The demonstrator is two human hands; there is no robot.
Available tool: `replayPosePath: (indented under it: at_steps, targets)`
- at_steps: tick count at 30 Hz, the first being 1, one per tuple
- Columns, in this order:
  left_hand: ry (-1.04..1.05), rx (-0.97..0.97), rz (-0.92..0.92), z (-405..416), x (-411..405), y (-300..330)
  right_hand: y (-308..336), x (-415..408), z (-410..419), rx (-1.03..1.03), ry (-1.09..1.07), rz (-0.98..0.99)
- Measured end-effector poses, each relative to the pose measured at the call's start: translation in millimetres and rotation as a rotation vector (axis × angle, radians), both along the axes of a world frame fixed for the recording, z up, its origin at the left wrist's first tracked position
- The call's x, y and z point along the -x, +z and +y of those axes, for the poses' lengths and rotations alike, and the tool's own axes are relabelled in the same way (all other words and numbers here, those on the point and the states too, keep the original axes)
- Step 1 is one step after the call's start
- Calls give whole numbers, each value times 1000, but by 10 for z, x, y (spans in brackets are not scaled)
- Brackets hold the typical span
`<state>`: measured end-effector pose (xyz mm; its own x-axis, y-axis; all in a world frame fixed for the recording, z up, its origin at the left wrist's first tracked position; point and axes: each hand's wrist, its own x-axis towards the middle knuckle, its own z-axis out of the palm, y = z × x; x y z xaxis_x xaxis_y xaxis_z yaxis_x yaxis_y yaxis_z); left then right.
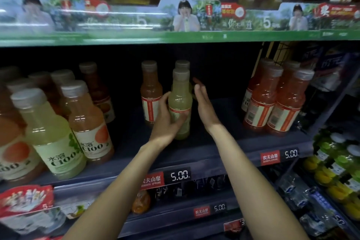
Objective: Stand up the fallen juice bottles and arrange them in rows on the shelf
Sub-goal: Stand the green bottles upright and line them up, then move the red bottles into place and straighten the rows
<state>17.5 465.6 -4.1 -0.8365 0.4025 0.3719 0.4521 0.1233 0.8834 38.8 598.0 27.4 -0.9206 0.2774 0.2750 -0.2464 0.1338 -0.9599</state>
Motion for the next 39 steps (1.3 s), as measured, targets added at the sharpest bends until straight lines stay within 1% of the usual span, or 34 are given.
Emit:
replayPosePath:
  at_steps: [4,9,13,17,19,20,22,23,24,25,27,28,30,32,34,36,39]
  targets:
    - [-25,28,-23,166,1,-17,21,-53,33,-42,54,-19]
    - [5,43,35,330,43,-56,17,-90,92,-25,107,-23]
    - [31,131,80,563,37,-74,52,-108,271,43,86,5]
    - [-32,146,23,683,18,-10,44,-164,448,-5,-13,-7]
    - [-93,165,18,628,2,31,-16,-206,480,-153,-121,-9]
    - [-104,200,13,566,-16,40,-54,-253,463,-286,-222,13]
    - [-35,310,21,368,-84,71,-154,-382,373,-511,-455,157]
    - [35,323,77,205,-137,77,-208,-436,284,-571,-536,257]
    - [108,292,196,48,-196,81,-229,-498,189,-608,-581,345]
    - [194,243,355,-124,-248,76,-280,-515,101,-642,-580,408]
    - [400,192,694,-481,-289,10,-315,-516,-103,-728,-456,489]
    - [499,201,808,-678,-283,-21,-320,-499,-237,-763,-374,504]
    - [641,236,920,-994,-241,-30,-306,-439,-452,-803,-250,485]
    - [731,254,953,-1285,-208,-27,-271,-297,-653,-785,-201,427]
    - [761,254,936,-1491,-207,4,-216,-72,-803,-657,-195,305]
    - [744,268,855,-1534,-261,-4,-176,162,-857,-484,-172,190]
    - [702,330,721,-1461,-301,-31,-149,447,-903,-335,-107,141]
